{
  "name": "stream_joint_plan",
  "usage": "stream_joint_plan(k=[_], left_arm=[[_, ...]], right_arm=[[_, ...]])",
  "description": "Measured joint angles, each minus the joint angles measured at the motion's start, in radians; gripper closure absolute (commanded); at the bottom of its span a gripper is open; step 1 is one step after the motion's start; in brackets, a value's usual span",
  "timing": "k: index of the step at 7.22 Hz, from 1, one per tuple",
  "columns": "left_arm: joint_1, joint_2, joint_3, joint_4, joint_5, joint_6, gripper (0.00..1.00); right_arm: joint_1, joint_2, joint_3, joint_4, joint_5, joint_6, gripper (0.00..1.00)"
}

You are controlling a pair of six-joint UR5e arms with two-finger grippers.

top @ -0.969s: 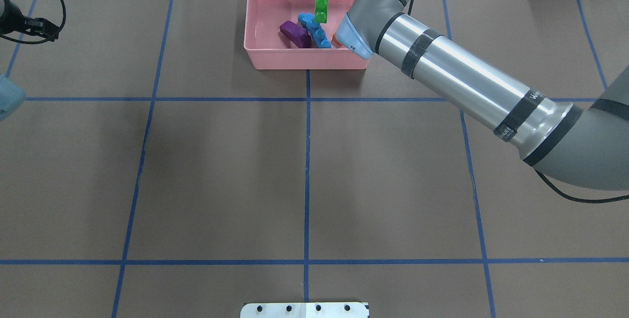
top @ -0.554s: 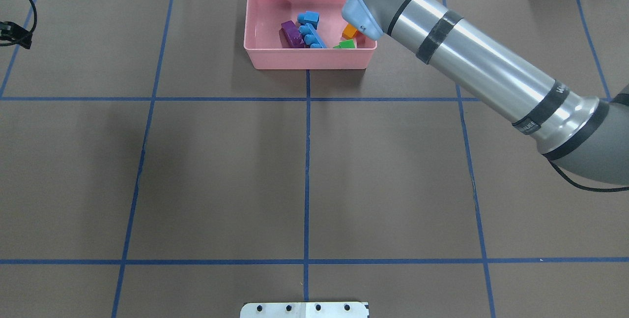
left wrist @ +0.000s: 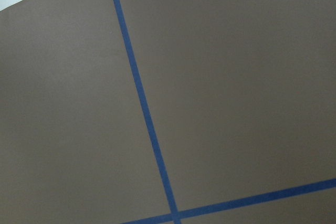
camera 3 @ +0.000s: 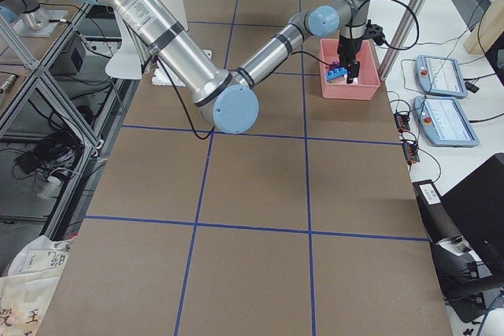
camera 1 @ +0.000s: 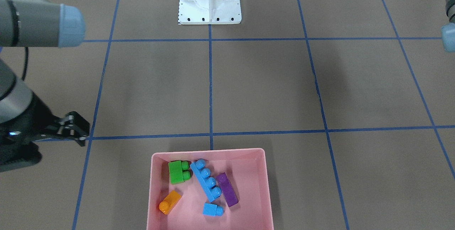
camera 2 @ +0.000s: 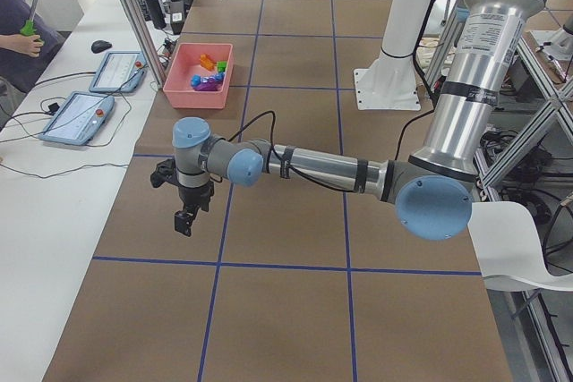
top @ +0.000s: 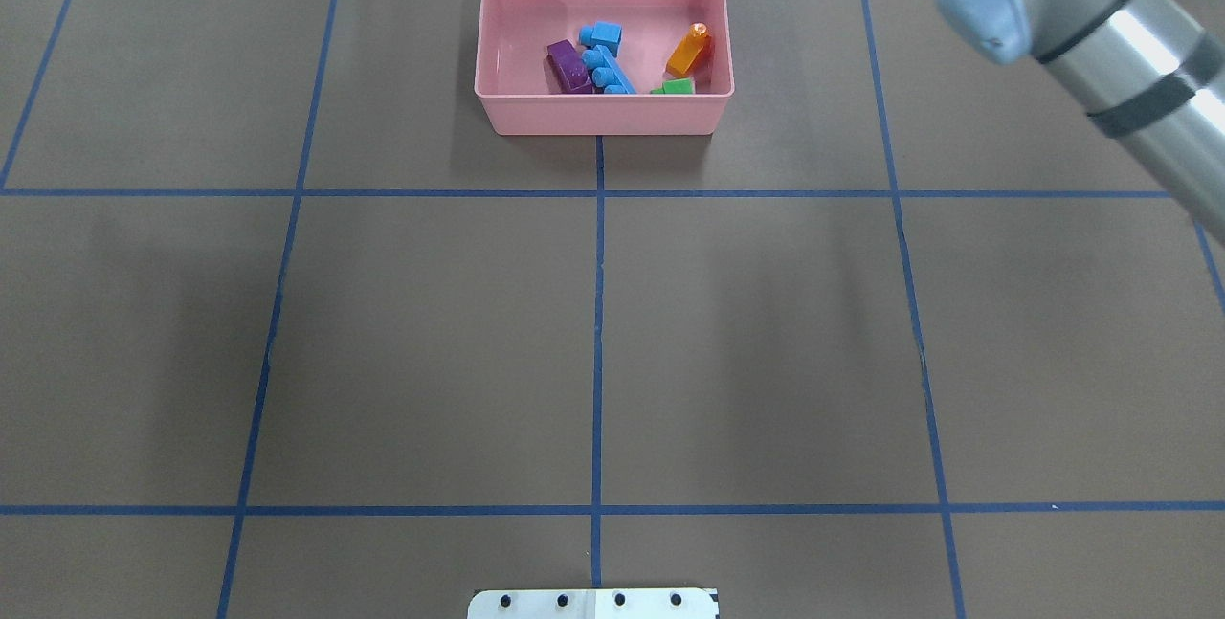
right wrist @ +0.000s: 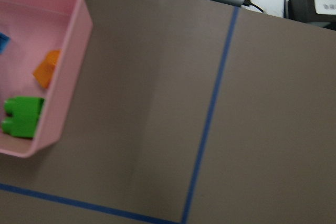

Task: Put all blocks into box

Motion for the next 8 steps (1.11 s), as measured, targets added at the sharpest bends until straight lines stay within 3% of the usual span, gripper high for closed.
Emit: stream_joint_plan(k=[2,4,8], left_arm=[[-0.048,0.037,-0.048,0.077,-0.052,0.136,0.00],[-0.079,0.093,-0.103,0.095,-0.096,0.183,0.00],[-0.136,0.226,-0.164,0.051,-0.135,0.255,0.00]], right_arm=[[0.129,-0.194,0.026,-0.016,0.086,-0.290,0.00],[0.211,-0.337,0.007,-0.015,0.106,-0.475,0.00],[0.282,-0.491,-0.007,0.016,0.122,-0.503,0.00]])
